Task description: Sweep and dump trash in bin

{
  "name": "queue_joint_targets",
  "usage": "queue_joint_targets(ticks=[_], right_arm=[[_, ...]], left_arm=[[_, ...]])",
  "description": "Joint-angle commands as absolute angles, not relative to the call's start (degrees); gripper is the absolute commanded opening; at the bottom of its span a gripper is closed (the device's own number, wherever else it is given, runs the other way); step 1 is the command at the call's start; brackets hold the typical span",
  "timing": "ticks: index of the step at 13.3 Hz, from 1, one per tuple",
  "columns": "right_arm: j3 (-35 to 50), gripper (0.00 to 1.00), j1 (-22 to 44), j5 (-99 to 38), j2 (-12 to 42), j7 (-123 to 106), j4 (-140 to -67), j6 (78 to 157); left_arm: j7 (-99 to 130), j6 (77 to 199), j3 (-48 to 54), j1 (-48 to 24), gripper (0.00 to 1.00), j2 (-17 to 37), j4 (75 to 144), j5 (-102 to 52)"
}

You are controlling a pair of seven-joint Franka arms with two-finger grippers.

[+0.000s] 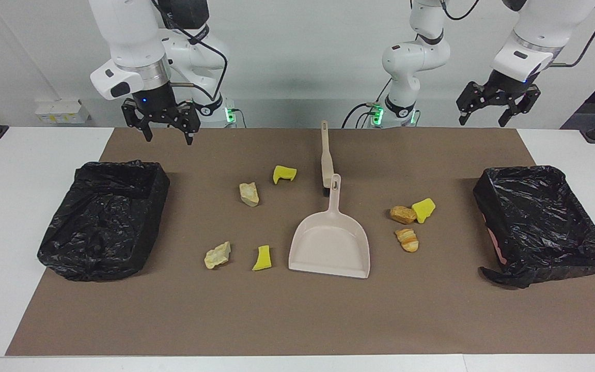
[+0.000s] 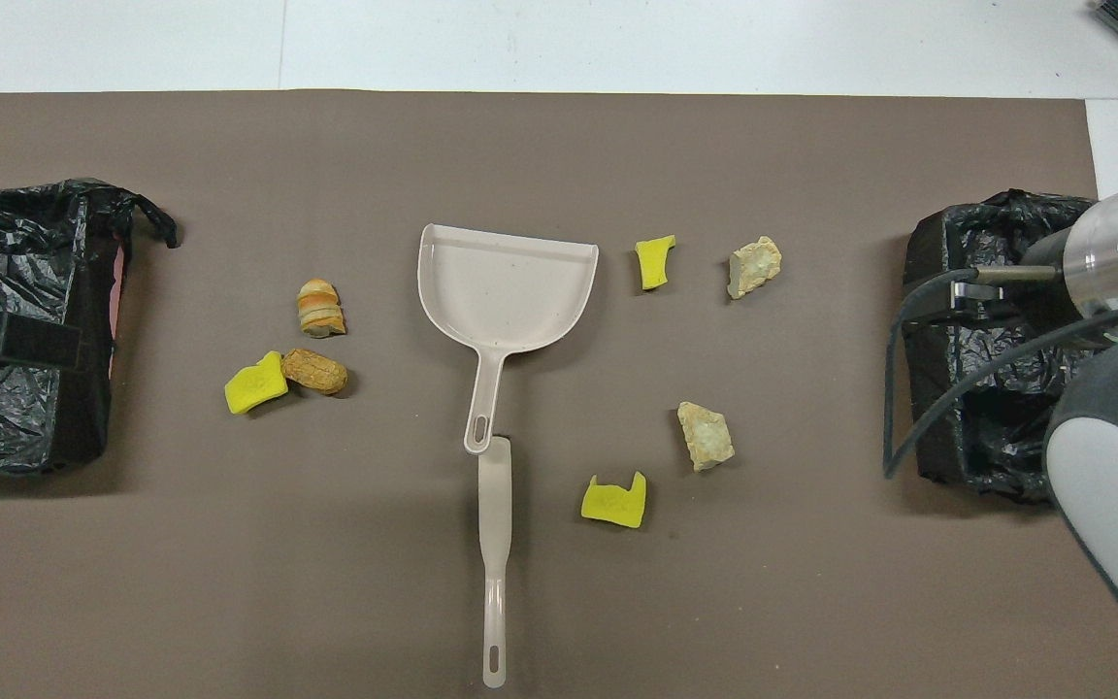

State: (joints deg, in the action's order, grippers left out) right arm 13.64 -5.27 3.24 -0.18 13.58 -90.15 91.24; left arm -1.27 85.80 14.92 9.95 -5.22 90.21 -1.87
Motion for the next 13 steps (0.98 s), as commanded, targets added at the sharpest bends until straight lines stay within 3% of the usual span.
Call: queue_joint_targets(ticks=[1, 13], right_arm=[[14.0, 1.0, -6.0, 2.1, -0.4, 13.7, -90.5, 92.1], [13.9, 1.0, -6.0, 1.1, -0.5, 11.4, -90.8, 92.0]], left_arm=[[-2.3, 85.3, 15.0, 10.4, 1.0, -6.1, 91.0, -2.0], [-1.2, 86.0, 15.1, 9.7, 1.0, -6.2, 91.1, -2.4]])
